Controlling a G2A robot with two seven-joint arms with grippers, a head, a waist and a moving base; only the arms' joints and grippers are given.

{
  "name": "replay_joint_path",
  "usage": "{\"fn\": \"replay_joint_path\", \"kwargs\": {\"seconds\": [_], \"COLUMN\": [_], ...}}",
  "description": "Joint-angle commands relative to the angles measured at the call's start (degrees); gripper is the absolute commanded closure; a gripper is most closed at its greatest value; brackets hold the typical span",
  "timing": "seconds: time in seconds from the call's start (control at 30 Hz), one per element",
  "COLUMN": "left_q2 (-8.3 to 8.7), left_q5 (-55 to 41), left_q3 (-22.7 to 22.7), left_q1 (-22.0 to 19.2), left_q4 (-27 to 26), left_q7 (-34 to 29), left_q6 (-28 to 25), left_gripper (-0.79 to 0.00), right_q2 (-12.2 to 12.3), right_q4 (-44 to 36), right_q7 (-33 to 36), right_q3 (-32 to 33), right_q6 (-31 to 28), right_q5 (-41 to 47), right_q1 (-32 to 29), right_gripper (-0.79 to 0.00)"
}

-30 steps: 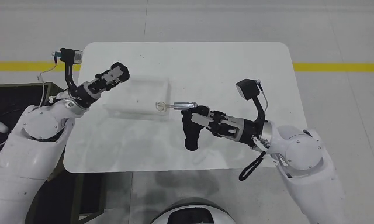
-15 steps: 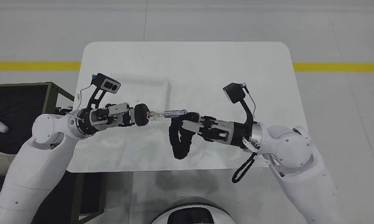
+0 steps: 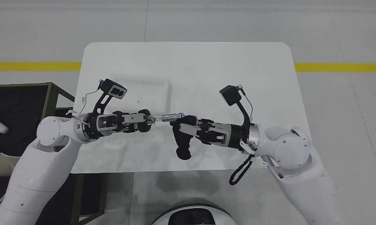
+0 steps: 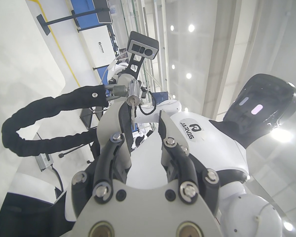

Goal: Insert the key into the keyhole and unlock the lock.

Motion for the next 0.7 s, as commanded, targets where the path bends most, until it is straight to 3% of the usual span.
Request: {"fn": "replay_joint_path", "kwargs": {"seconds": [0.0, 0.07, 0.13, 0.5, 0.67], "left_q2": [-0.13, -0.23, -0.30, -0.32, -0.50], "left_q5": [0.4, 1.2, 2.7, 3.6, 17.3], "left_q3": [-0.1, -0.3, -0.3, -0.3, -2.1], "left_q1": [0.0, -0.1, -0.1, -0.2, 0.7], "left_q4": [-0.1, -0.2, -0.3, -0.6, -3.8], "left_q7": [-0.3, -0.4, -0.4, -0.5, 3.1], "left_q6": [0.3, 0.4, 0.8, 1.1, -10.7], "left_gripper": [-0.083, -0.074, 0.000, 0.000, 0.000], "right_q2": [0.0, 0.0, 0.1, 0.1, 0.3], "right_q4": [0.0, 0.0, 0.0, -0.1, -1.5], "right_q7": [0.0, -0.1, 0.4, -0.2, -1.0], "right_q3": [0.0, -0.1, -0.2, -0.1, 0.0], "right_q6": [0.1, 0.3, 0.7, 1.0, 2.0], "right_q5": [-0.1, 0.0, 0.6, -0.4, -3.6], "right_q1": [0.0, -0.1, -0.1, -0.5, -1.2], "right_gripper": [0.000, 0.000, 0.000, 0.000, 0.000]}}
